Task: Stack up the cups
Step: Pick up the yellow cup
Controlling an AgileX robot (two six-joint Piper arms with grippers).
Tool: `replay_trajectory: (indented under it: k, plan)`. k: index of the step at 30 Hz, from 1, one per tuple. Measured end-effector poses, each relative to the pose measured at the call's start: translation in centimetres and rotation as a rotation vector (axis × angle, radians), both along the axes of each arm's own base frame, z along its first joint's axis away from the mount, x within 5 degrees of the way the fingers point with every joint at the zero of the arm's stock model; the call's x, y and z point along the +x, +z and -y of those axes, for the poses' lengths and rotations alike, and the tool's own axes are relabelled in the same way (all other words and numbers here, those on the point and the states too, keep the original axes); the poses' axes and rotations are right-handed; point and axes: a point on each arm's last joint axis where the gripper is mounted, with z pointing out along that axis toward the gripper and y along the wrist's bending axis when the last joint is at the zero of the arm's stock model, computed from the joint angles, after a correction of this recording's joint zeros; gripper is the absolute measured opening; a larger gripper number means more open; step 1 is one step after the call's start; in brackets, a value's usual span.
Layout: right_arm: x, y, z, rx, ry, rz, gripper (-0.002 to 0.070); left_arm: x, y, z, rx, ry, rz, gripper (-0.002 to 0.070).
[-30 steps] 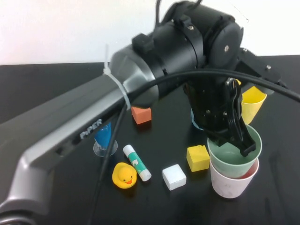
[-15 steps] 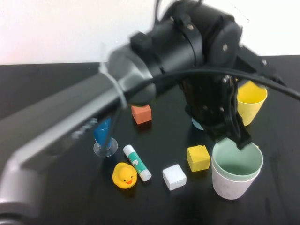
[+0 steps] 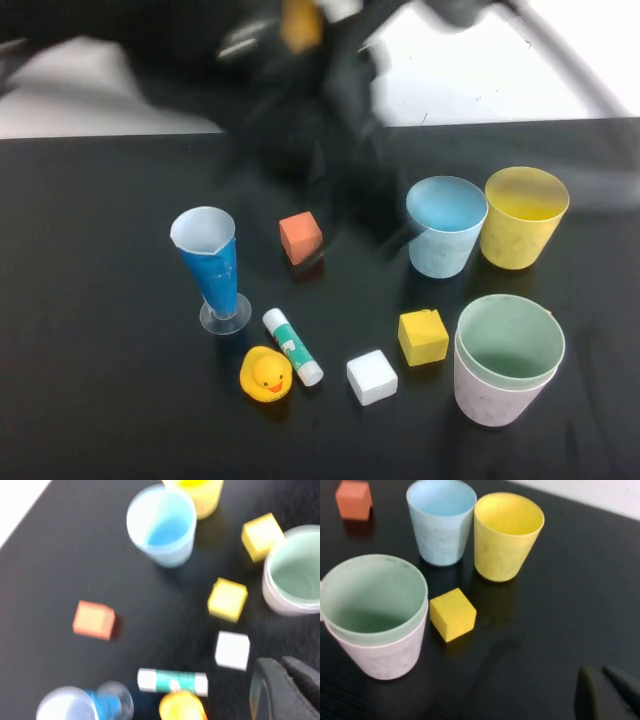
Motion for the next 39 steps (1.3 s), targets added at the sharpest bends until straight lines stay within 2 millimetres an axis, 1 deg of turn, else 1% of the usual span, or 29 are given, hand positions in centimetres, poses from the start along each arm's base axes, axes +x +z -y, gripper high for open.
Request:
replay_trajectory:
  k: [3,6,10,14,16,18,20,22,23,24,28,34,35,37,39]
  plan:
    - [2.2,1.8,-0.1,-0.059,0.040,-0.057,-0.0003,-2.3,-1.1,-2.6,-0.036,0.023,0.000,0.0002]
    - [4.4,3.3,-0.3,-0.125,0.097,-0.083,-0.0003,-4.7,-3.4,-5.4,-0.095,0.071,-0.004,0.0002]
    - [7.6,4.6,-0.4,-0.165,0.133,-0.118,-0.0003,-7.5,-7.2,-8.7,-0.172,0.149,-0.021,0.0002]
    - [10.8,5.7,-0.6,-0.173,0.167,-0.185,-0.0003,-10.1,-10.5,-11.9,-0.220,0.205,-0.035,0.0002]
    - [12.5,6.2,-0.8,-0.176,0.199,-0.247,-0.0003,-11.2,-11.8,-13.2,-0.251,0.230,-0.045,0.0002]
    - [14.2,6.6,-1.0,-0.177,0.229,-0.306,-0.0003,-12.1,-12.6,-14.2,-0.283,0.247,-0.047,0.0002]
    - [16.1,6.6,-1.2,-0.177,0.258,-0.374,-0.0003,-13.0,-13.1,-15.2,-0.319,0.251,-0.029,0.0002]
    - [17.9,6.8,-1.3,-0.179,0.279,-0.409,-0.0002,-13.6,-13.3,-16.0,-0.347,0.246,0.000,0.0002]
    - [19.0,6.4,-1.4,-0.179,0.294,-0.442,-0.0001,-13.8,-13.4,-16.3,-0.357,0.244,0.016,0.0002]
    - [19.8,6.5,-1.5,-0.178,0.305,-0.450,0.0000,-13.9,-13.4,-16.5,-0.362,0.245,0.029,0.0002]
    - [22.8,5.7,-2.5,-0.197,0.387,-0.495,0.0014,-13.9,-13.2,-17.0,-0.361,0.251,0.076,0.0002]
    - [26.6,4.4,-5.8,-0.296,0.503,-0.474,0.0030,-13.8,-13.4,-17.0,-0.347,0.255,0.092,0.0002]
    - [27.0,4.2,-6.2,-0.304,0.511,-0.473,0.0040,-13.8,-13.5,-17.1,-0.344,0.256,0.094,0.0002]
    - [28.3,3.6,-6.8,-0.306,0.518,-0.473,0.0087,-13.7,-13.5,-17.1,-0.342,0.257,0.096,0.0002]
    - [29.5,3.1,-7.0,-0.296,0.495,-0.486,0.0171,-13.7,-13.5,-17.1,-0.341,0.257,0.098,0.0002]
